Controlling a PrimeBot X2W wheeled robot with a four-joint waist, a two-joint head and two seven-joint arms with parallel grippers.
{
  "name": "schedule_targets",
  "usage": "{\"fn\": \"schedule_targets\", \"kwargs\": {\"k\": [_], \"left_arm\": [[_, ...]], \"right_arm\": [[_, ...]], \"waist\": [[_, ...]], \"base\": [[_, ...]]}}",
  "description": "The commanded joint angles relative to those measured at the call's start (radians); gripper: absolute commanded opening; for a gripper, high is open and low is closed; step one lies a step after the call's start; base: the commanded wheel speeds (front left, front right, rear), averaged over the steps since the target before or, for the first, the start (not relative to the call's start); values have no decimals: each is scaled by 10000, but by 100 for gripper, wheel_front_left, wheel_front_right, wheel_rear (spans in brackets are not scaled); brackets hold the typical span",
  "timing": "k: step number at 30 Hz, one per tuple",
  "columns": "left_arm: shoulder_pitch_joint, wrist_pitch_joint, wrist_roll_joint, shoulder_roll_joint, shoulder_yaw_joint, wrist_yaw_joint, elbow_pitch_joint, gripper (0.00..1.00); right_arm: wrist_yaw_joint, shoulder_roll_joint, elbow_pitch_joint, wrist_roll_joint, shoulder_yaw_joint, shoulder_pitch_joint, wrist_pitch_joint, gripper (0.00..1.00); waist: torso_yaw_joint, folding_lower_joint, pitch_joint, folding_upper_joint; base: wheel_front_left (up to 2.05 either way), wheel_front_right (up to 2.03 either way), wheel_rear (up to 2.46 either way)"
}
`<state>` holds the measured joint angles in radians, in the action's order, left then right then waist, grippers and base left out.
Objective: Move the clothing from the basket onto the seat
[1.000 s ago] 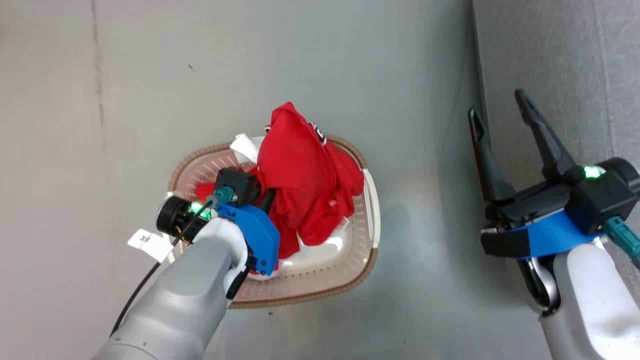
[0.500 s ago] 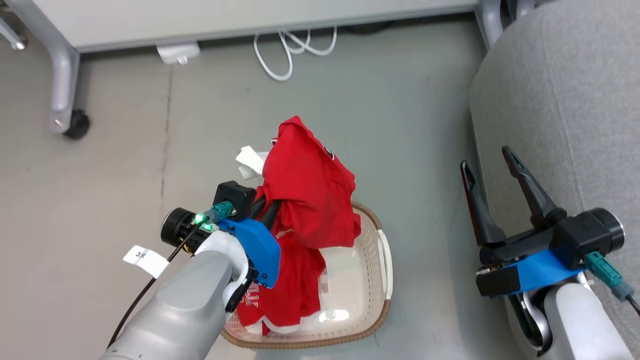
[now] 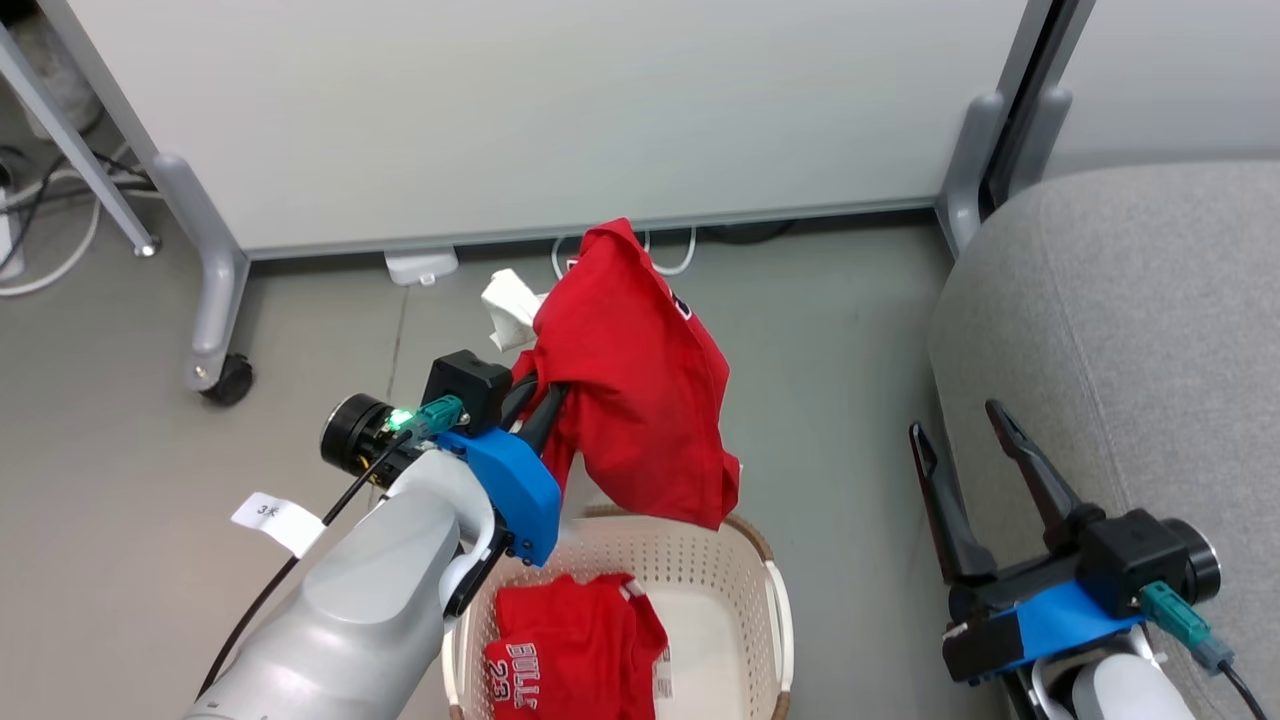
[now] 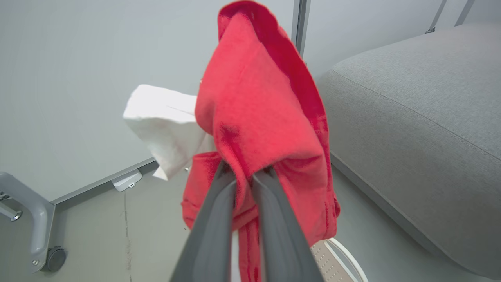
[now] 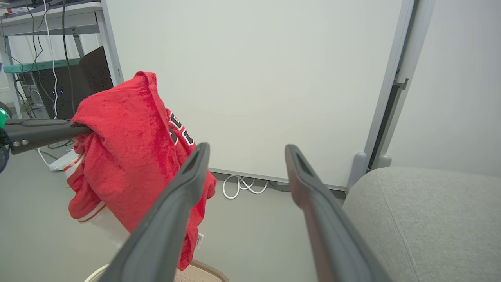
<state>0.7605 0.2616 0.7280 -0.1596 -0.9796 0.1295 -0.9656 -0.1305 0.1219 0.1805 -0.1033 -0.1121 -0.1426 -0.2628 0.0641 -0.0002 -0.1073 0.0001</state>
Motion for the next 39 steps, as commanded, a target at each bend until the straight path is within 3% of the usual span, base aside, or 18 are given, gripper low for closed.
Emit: {"fn": "schedule_targets", "kwargs": {"k": [1, 11, 25, 39], "left_arm": [[-71, 49, -79, -53, 80, 7, 110, 0], [110, 50, -508, -141, 389, -7, 1132, 0], [283, -102, -804, -403, 394, -353, 2689, 0], [1, -383, -807, -655, 169, -670, 3554, 0]], "right_arm": [[-5, -58, 32, -32, 28, 228, -31, 100], [-5, -261, 15, 59, 187, 864, -31, 100], [-5, -413, -71, 104, 326, 1228, -31, 100], [-5, 46, -13, -257, -262, 470, -31, 100]], "waist": [[75, 2, 348, -1], [309, 2, 1056, -1], [585, 2, 1326, -1], [705, 2, 1289, -1]], "base": [[0, 0, 0], [0, 0, 0], [0, 0, 0], [0, 0, 0]]}}
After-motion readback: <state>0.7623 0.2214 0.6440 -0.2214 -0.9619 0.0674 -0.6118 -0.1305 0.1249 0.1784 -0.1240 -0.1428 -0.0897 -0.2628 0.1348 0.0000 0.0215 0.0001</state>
